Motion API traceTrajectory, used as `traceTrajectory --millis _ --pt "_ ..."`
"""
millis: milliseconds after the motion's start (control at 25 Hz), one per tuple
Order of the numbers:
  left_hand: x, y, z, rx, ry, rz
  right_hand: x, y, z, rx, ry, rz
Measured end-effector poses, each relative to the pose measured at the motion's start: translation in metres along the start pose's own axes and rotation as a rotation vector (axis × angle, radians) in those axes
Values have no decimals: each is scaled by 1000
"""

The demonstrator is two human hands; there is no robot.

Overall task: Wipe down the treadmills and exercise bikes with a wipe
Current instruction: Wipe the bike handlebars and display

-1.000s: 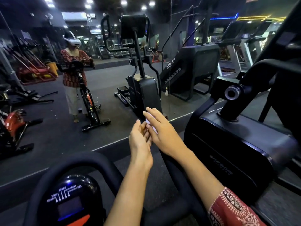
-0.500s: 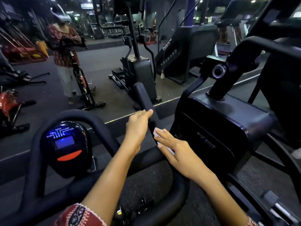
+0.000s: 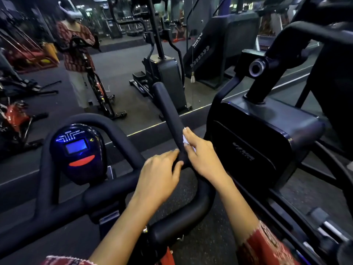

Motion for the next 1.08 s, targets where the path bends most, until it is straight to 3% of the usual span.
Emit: traceTrajectory --millis 200,320,400,600,760,960,1080 --pt "-6 -4 -5 -121 99 81 26 2 -63 -176 -94 -326" --pt "-3 -5 -3 -154 147 102 30 -10 -41 -29 -3 -160" --pt "-2 -3 -3 -168 160 120 14 -10 -32 -6 -70 -114" --pt "-3 -6 -9 -249 142 115 13 -8 -83 -127 -27 -463" --pt "15 -14 -28 -297 196 238 -3 -52 -82 58 -98 -133" --pt "33 -44 -70 -233 197 264 -52 -51 -57 -78 -192 -419" --pt "35 -60 -89 -205 143 212 -77 -77 -77 -16 -264 -438"
Point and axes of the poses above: each hand's wrist, its own z-axis towards the middle knuckle, its own x-axis out of the back of the hand, y = z × x, the point moved 8 cm from there along z, towards the middle knuckle, and after that the axes turned 1 degree about z, right-handed, at the moved point
